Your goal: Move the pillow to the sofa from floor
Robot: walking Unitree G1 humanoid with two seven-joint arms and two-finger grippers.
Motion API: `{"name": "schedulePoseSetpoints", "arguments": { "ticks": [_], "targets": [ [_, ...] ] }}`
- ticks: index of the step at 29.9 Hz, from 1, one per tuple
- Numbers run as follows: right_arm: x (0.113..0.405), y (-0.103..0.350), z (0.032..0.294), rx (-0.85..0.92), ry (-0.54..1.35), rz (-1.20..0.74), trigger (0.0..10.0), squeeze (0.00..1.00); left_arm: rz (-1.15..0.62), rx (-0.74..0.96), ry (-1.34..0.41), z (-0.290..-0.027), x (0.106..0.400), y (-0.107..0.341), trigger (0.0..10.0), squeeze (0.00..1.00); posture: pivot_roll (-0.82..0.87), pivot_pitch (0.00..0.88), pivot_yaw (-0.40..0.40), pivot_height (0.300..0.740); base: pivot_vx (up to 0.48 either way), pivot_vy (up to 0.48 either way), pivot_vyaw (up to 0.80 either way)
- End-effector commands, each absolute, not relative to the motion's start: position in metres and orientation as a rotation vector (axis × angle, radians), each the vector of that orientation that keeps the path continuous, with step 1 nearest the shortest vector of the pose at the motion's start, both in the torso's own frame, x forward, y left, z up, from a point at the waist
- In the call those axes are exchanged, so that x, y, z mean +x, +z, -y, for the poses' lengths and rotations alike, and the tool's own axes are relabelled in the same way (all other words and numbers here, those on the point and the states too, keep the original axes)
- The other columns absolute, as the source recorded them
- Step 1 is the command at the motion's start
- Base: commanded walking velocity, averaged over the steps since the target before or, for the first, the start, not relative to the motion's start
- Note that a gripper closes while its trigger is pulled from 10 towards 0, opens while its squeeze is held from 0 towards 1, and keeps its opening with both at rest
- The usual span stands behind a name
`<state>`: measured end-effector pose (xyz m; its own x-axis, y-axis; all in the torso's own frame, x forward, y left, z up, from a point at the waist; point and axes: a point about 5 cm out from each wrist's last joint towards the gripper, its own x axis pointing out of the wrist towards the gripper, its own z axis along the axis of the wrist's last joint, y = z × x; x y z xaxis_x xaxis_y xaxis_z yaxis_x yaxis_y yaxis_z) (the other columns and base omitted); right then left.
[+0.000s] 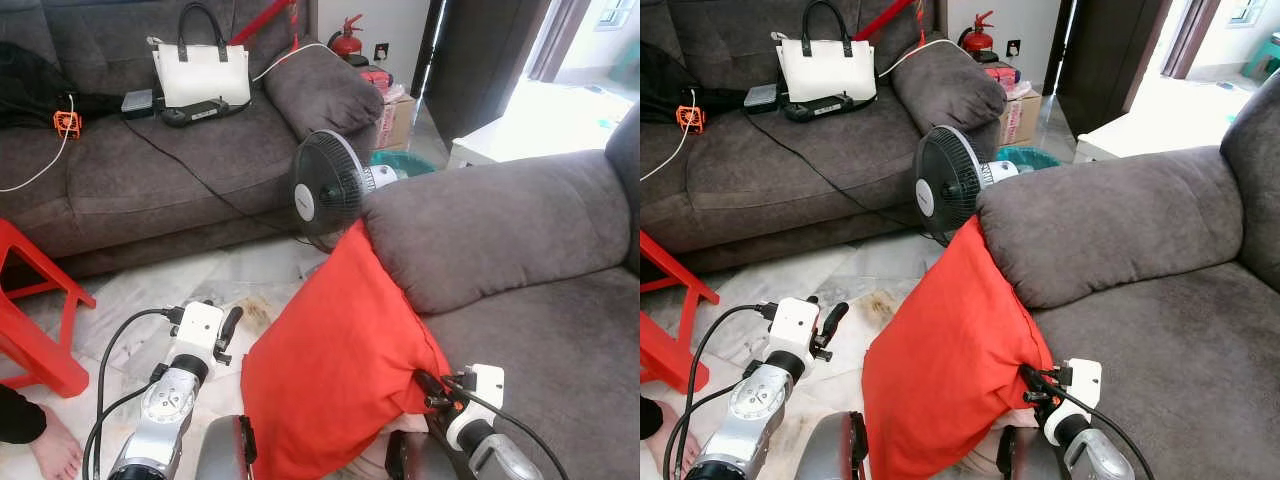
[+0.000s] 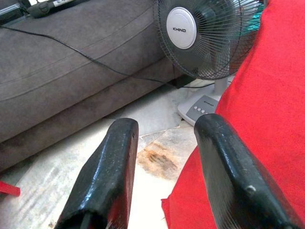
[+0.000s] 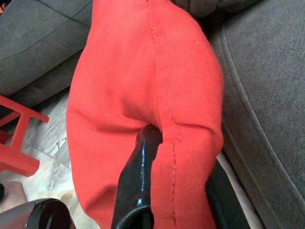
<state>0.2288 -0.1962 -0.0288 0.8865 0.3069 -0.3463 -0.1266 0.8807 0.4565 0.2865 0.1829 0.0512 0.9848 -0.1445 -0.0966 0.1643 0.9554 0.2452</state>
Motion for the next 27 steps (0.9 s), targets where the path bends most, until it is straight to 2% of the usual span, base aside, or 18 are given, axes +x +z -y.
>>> {"name": "schedulePoseSetpoints", "arguments": {
  "ticks": [1,18,27],
  "targets": [
    [0.2375,-0.0207,0.1995,0.435,0.214,-0.368,10.0,0.00,-0.075,0.252,-0.170,-0.1812,0.2861,0.0504,10.0,0.00,0.09,0.000,-0.043,0.552,0.000,0.000,0.00],
    [0.2406,-0.0169,0.2029,0.447,0.162,-0.322,10.0,0.00,-0.073,0.253,-0.165,-0.1827,0.2864,0.0516,10.0,0.00,0.10,0.000,-0.041,0.552,0.000,0.000,0.00],
    [0.2418,-0.0163,0.2015,0.452,0.157,-0.311,10.0,0.00,-0.073,0.256,-0.165,-0.1829,0.2866,0.0518,10.0,0.00,0.10,0.000,-0.039,0.584,0.000,0.000,0.00]
  ]
}}
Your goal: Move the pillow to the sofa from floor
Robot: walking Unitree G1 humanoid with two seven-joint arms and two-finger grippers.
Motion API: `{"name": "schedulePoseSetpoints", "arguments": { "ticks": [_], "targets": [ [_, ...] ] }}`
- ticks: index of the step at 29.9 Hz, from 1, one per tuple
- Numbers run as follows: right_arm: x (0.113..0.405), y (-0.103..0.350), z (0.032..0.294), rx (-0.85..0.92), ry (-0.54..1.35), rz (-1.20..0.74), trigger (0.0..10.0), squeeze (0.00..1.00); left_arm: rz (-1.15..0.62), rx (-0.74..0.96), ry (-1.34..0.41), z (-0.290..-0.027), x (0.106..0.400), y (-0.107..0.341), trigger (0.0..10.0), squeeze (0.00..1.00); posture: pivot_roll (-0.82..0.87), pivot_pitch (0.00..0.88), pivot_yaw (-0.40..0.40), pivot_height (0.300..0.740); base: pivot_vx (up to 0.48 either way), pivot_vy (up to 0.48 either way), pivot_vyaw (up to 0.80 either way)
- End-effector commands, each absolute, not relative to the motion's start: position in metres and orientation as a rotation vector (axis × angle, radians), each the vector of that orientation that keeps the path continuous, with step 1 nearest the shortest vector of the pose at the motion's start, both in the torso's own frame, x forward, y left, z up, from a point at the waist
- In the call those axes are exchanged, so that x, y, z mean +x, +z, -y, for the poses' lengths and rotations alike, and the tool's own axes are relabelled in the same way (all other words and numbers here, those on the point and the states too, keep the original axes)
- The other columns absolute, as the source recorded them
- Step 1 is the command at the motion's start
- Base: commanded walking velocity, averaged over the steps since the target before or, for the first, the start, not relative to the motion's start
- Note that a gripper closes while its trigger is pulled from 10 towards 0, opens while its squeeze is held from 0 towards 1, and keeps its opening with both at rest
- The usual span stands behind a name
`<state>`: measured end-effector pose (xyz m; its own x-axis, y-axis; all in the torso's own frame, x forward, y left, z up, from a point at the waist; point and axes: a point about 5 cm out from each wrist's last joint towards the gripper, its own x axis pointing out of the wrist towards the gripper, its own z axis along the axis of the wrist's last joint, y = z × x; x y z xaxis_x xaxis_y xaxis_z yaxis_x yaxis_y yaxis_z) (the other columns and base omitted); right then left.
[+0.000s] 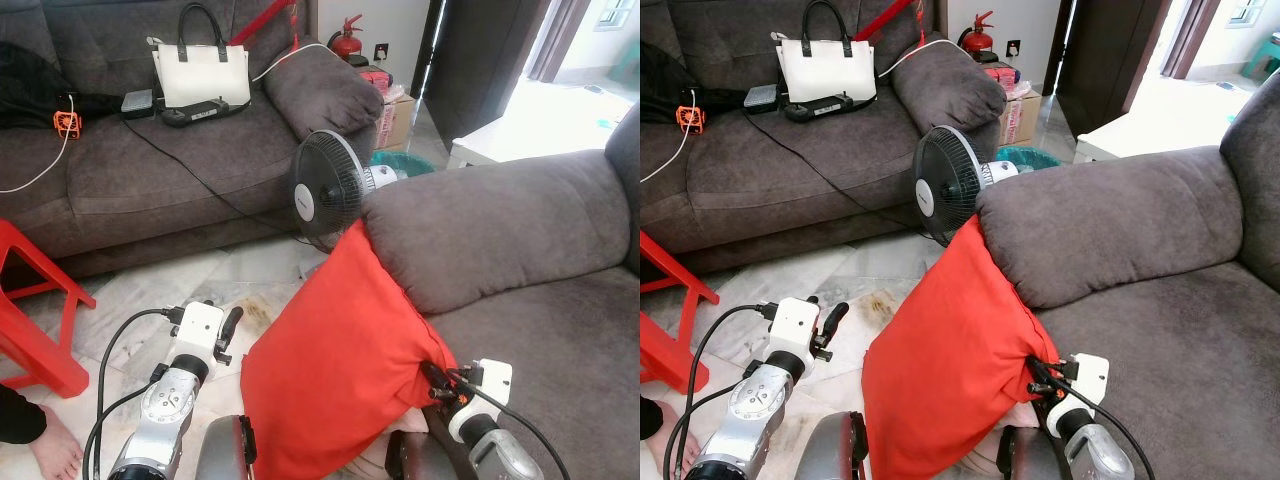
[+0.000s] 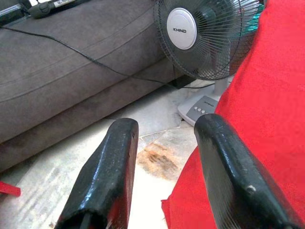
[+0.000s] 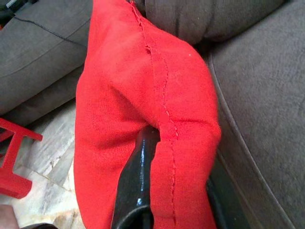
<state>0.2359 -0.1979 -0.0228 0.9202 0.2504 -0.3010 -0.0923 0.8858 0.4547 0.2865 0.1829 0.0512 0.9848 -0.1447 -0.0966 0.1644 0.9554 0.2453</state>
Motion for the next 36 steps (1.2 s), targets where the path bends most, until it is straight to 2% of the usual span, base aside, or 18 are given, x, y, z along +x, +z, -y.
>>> {"name": "schedulePoseSetpoints", "arguments": {
  "ticks": [1,7,17,36],
  "targets": [
    [0.2419,-0.0163,0.2014,0.452,0.157,-0.310,10.0,0.00,-0.072,0.257,-0.167,-0.1828,0.2866,0.0518,10.0,0.00,0.10,0.000,-0.039,0.589,0.000,0.000,0.00],
    [0.2420,-0.0166,0.2004,0.449,0.161,-0.314,10.0,0.00,-0.066,0.257,-0.170,-0.1823,0.2866,0.0524,10.0,0.00,0.10,0.000,-0.040,0.603,0.000,0.000,0.00],
    [0.2432,-0.0169,0.1975,0.450,0.163,-0.316,10.0,0.00,-0.052,0.270,-0.195,-0.1804,0.2855,0.0535,10.0,0.00,0.11,0.000,-0.037,0.603,0.000,0.000,0.00],
    [0.2447,-0.0166,0.1945,0.455,0.164,-0.309,10.0,0.00,-0.048,0.285,-0.207,-0.1805,0.2858,0.0537,10.0,0.00,0.11,0.000,-0.033,0.603,-0.240,0.000,0.00]
  ]
}}
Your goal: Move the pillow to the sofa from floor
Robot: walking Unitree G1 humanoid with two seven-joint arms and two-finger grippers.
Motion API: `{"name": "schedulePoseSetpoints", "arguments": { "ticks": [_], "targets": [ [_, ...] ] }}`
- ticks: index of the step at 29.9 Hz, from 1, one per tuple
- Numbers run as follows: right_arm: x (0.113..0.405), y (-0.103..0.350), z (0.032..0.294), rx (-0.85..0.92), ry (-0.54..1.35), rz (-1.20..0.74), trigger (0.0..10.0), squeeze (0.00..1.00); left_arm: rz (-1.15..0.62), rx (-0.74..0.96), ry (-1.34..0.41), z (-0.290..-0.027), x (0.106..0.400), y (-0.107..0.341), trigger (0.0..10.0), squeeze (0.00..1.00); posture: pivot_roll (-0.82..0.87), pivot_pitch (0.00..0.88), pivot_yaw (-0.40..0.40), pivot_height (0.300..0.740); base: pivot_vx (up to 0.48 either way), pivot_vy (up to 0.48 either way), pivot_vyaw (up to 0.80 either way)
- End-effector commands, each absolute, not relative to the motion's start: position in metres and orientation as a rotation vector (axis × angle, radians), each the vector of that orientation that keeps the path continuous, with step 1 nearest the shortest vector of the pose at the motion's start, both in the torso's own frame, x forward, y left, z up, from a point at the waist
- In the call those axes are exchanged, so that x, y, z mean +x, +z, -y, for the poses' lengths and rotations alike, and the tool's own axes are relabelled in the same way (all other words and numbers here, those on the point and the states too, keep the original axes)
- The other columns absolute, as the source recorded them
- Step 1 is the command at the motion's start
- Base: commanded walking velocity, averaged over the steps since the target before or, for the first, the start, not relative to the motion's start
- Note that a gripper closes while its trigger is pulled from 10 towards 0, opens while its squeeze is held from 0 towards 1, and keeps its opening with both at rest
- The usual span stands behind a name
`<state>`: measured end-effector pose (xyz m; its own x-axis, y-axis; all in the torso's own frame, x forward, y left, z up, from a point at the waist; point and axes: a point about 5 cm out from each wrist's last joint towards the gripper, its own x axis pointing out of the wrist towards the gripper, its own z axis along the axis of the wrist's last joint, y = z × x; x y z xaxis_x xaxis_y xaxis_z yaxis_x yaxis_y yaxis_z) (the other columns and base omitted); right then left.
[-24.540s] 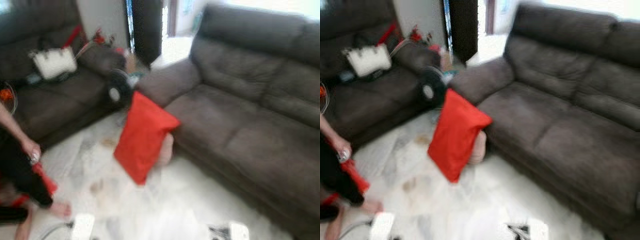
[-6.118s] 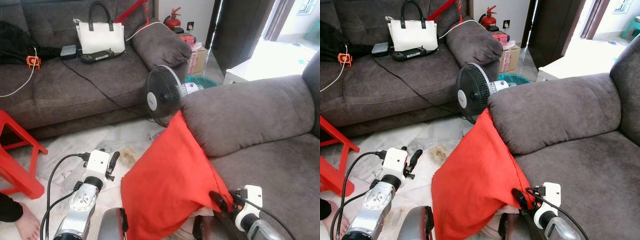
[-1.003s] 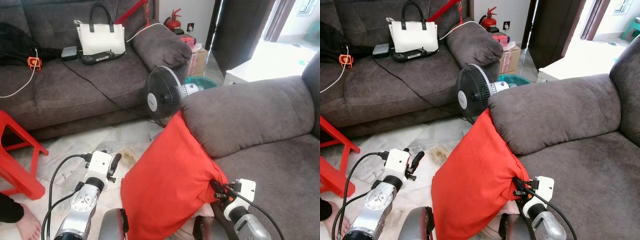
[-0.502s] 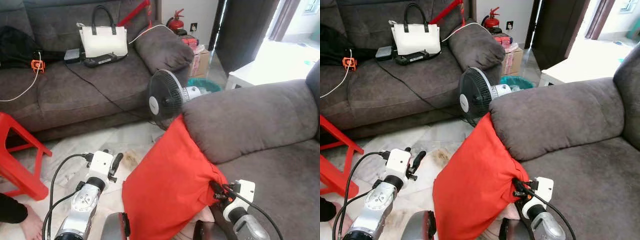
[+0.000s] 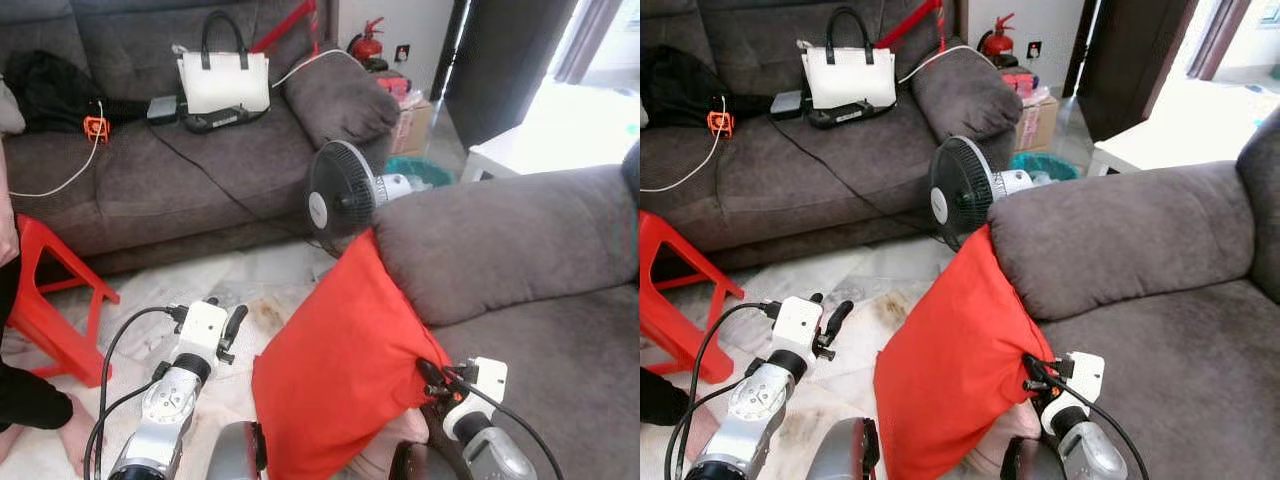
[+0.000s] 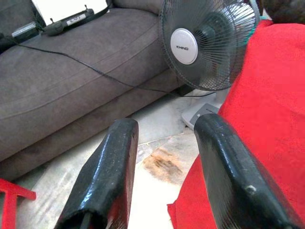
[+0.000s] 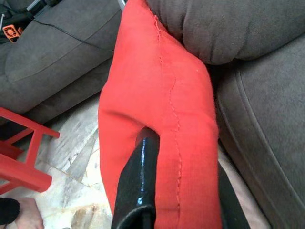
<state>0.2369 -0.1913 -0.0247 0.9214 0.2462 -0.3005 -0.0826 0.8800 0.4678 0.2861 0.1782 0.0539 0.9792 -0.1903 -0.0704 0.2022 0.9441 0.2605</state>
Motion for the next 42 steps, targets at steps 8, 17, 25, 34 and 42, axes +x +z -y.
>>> {"name": "schedulePoseSetpoints", "arguments": {
  "ticks": [8,17,25,34,42],
  "targets": [
    [0.2436,-0.0174,0.1955,0.453,0.159,-0.310,10.0,0.00,-0.047,0.287,-0.210,-0.1809,0.2854,0.0534,10.0,0.00,0.11,0.000,-0.029,0.603,-0.240,0.000,0.00],
    [0.2454,-0.0167,0.1943,0.447,0.165,-0.311,10.0,0.00,-0.049,0.289,-0.212,-0.1805,0.2855,0.0528,10.0,0.00,0.11,0.000,-0.029,0.603,-0.240,0.000,0.00],
    [0.2467,-0.0161,0.1935,0.446,0.169,-0.309,10.0,0.00,-0.048,0.290,-0.213,-0.1803,0.2856,0.0527,10.0,0.00,0.11,0.000,-0.030,0.603,-0.150,0.000,0.00],
    [0.2485,-0.0138,0.1936,0.447,0.175,-0.290,10.0,0.00,-0.046,0.288,-0.211,-0.1800,0.2863,0.0533,10.0,0.00,0.11,0.000,-0.033,0.625,0.000,0.000,0.00],
    [0.2493,-0.0126,0.1927,0.452,0.182,-0.278,10.0,0.00,-0.045,0.287,-0.208,-0.1801,0.2866,0.0533,10.0,0.00,0.12,0.000,-0.034,0.665,-0.030,0.000,0.00]
  ]
}}
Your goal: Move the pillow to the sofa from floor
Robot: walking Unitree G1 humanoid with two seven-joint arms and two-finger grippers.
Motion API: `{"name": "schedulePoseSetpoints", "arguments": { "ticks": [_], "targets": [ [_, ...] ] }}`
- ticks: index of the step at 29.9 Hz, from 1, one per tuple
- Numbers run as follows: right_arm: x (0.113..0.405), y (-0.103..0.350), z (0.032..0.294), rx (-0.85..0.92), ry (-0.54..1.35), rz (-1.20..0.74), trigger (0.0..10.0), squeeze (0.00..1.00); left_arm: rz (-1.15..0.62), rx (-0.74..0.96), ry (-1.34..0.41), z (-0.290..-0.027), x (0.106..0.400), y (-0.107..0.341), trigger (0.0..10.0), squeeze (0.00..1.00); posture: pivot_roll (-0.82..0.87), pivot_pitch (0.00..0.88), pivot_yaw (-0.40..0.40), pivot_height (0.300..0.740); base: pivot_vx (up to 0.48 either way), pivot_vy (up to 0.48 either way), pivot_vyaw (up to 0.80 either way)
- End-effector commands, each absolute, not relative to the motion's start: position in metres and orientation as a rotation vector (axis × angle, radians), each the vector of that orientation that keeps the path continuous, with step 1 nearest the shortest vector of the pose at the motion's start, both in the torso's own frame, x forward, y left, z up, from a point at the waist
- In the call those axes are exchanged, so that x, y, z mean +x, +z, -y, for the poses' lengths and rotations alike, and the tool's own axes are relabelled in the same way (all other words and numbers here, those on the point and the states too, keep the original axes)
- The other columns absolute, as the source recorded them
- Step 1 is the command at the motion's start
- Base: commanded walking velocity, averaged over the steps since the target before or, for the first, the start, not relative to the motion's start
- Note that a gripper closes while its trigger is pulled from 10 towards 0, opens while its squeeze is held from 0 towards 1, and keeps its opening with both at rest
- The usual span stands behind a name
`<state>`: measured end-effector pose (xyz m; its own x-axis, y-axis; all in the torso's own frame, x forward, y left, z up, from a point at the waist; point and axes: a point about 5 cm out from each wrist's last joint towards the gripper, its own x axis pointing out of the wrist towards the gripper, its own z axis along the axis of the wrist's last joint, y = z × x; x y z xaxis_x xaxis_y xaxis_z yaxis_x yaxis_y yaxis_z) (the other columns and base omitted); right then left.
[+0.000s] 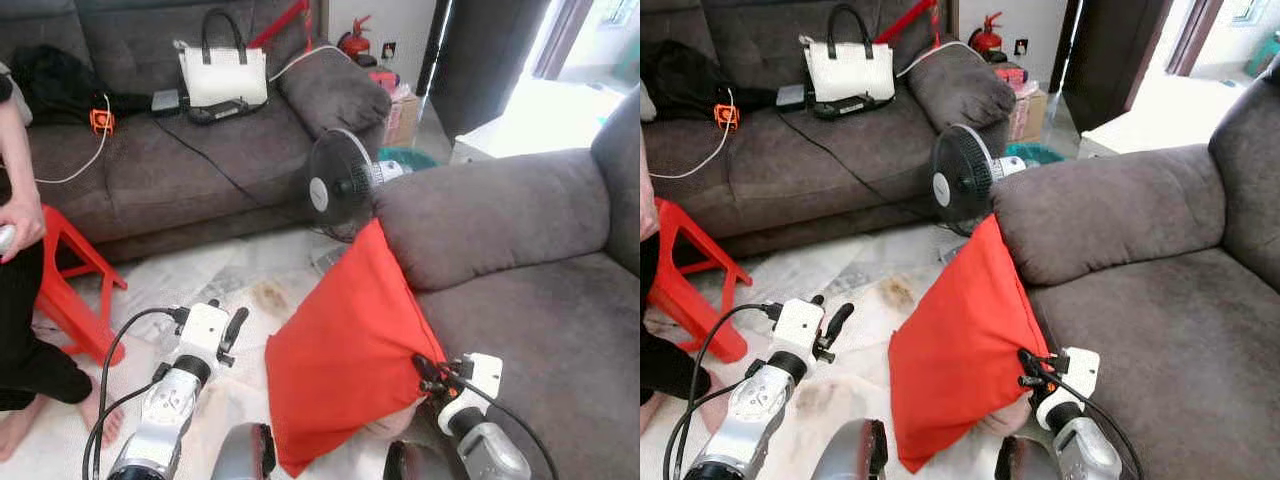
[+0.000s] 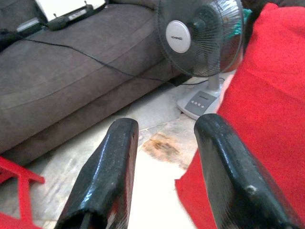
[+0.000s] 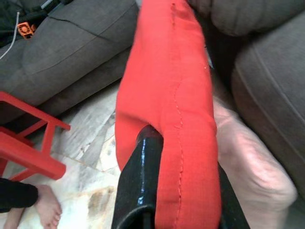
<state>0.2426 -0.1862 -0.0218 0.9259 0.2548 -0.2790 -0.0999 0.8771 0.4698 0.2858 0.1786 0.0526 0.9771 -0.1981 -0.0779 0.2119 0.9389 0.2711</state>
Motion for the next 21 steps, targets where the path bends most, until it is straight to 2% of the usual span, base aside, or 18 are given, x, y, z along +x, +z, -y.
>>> {"name": "schedulePoseSetpoints", "arguments": {
  "ticks": [1,11,21],
  "targets": [
    [0.2494,-0.0126,0.1926,0.453,0.182,-0.278,10.0,0.00,-0.045,0.287,-0.208,-0.1802,0.2866,0.0533,10.0,0.00,0.12,0.000,-0.034,0.670,-0.240,0.000,0.00],
    [0.2484,-0.0151,0.1913,0.444,0.182,-0.301,10.0,0.00,-0.045,0.287,-0.208,-0.1805,0.2867,0.0536,10.0,0.00,0.12,0.000,-0.034,0.738,-0.048,0.000,0.00],
    [0.2499,-0.0127,0.1903,0.457,0.187,-0.273,10.0,0.00,-0.047,0.288,-0.210,-0.1807,0.2870,0.0533,10.0,0.00,0.12,0.000,-0.032,0.740,-0.024,0.000,0.00]
  ]
}}
